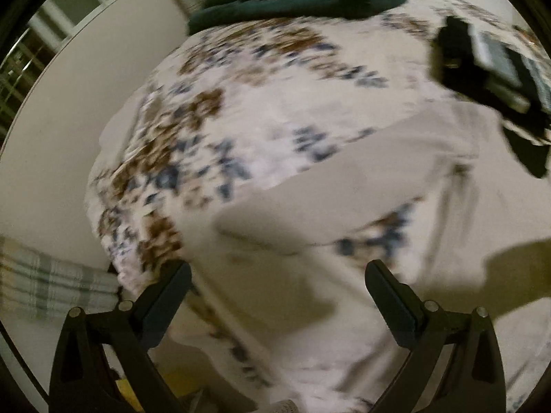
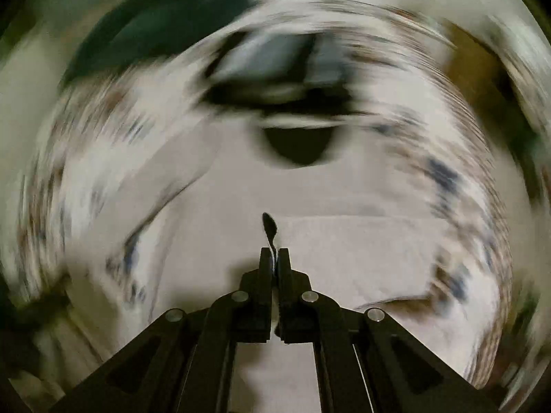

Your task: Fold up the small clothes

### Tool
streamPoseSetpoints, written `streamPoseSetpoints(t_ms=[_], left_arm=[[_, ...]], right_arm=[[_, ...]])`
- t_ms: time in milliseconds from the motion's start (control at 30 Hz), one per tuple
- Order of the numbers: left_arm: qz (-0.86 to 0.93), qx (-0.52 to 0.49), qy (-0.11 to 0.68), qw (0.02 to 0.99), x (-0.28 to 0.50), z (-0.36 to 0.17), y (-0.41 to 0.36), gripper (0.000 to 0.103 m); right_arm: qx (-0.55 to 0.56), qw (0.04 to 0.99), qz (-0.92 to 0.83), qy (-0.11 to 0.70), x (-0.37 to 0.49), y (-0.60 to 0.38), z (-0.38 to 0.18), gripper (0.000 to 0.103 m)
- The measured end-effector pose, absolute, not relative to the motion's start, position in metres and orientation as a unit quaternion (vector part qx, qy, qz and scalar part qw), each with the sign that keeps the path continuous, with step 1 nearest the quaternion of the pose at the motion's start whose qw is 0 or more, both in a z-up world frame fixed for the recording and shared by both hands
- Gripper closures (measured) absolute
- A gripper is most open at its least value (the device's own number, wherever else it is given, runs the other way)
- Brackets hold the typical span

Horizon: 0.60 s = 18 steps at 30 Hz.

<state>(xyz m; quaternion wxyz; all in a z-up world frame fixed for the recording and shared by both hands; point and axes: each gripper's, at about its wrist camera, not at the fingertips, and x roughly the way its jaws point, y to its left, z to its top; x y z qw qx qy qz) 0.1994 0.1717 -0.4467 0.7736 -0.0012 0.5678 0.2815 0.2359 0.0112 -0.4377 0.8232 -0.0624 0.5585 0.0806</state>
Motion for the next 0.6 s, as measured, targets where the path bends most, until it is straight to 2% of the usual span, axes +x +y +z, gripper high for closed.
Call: streamPoseSetpoints(t_ms=[167,367,433,500,600], left_arm=[[0.319,-0.021,0.578,0.751,0.175,-0.466,0.223,0.0],[0.323,-0.07,0.596,0.732,0.161,-0.493,0.27,0.0],[0.323,-0.121,0.597,0.725,0.156,-0.498,0.29,0.0],[0.318,-0.196,0.59,0.716,0.149,-0.506,0.314,0.0],[0.301,-0.315,0.575,0.692,0.139,-0.524,0.344,0.002]], right_arm=[[-0.205,0.735,0.171,0.624,0.175,0.135,-0.537,0.101],[-0.242,0.693,0.171,0.657,0.145,0.159,-0.587,0.098],[-0.194,0.684,0.173,0.681,0.157,0.149,-0.586,0.088],[-0.119,0.68,0.168,0.703,0.168,0.127,-0.577,0.046],[-0.053,0.693,0.132,0.707,0.177,0.093,-0.564,0.043]])
